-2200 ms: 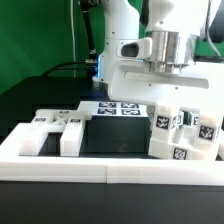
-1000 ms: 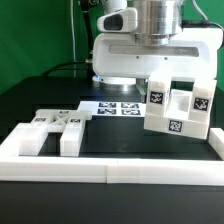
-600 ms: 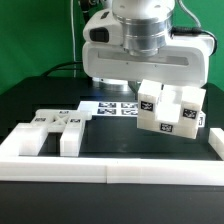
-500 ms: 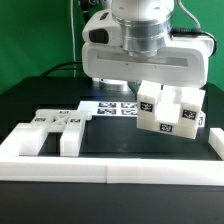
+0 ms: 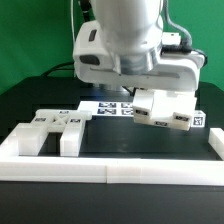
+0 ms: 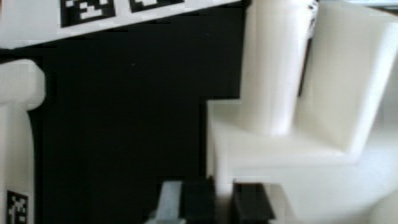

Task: Assemble chair

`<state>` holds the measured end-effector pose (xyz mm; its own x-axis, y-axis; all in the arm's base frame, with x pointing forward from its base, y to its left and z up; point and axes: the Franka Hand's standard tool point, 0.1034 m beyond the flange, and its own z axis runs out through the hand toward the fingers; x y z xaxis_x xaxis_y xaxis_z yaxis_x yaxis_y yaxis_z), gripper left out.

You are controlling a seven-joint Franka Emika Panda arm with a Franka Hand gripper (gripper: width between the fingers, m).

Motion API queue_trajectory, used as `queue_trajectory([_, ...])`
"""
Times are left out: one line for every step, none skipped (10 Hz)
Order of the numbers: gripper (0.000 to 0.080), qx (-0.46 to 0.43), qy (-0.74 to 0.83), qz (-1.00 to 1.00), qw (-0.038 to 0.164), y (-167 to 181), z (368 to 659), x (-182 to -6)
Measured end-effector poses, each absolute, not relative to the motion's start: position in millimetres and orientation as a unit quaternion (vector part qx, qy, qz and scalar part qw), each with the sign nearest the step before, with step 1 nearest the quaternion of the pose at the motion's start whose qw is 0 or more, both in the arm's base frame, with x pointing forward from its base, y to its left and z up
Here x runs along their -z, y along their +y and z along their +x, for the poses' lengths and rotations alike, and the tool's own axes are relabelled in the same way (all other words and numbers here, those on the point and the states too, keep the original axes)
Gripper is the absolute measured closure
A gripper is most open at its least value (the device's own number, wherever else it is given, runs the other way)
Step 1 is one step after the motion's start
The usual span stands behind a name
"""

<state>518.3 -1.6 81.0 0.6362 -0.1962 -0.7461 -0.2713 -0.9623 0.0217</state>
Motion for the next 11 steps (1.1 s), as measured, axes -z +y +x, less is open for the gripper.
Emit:
queue_trajectory([0.0765, -0.429, 0.13, -0.893, 0.045, -3.1, 515.3, -75.4])
queue_trajectory([0.0765, -0.46, 0.134, -0.877, 0.042, -6.0, 510.0, -70.2])
queue_trajectory([0.0765, -0.479, 0.137, -0.866, 0.038, -9.3, 509.7, -63.1])
queue_trajectory([0.0765, -0.477, 0.137, -0.867, 0.036, -10.0, 511.7, -59.5])
queue_trajectory([0.0765, -0.474, 0.137, -0.869, 0.036, -10.3, 512.8, -58.6])
queue_trajectory([0.0765, -0.473, 0.137, -0.869, 0.035, -11.8, 512.9, -58.0])
queue_trajectory([0.0765, -0.473, 0.138, -0.87, 0.035, -12.5, 513.0, -57.8])
queue_trajectory([0.0765, -0.472, 0.138, -0.87, 0.035, -13.0, 513.1, -57.7])
queue_trajectory([0.0695, -0.472, 0.139, -0.87, 0.035, -13.7, 513.2, -57.5])
queue_trajectory([0.0695, -0.472, 0.139, -0.87, 0.036, -14.3, 513.3, -57.5])
queue_trajectory([0.0499, -0.472, 0.14, -0.87, 0.036, -15.0, 513.3, -57.5])
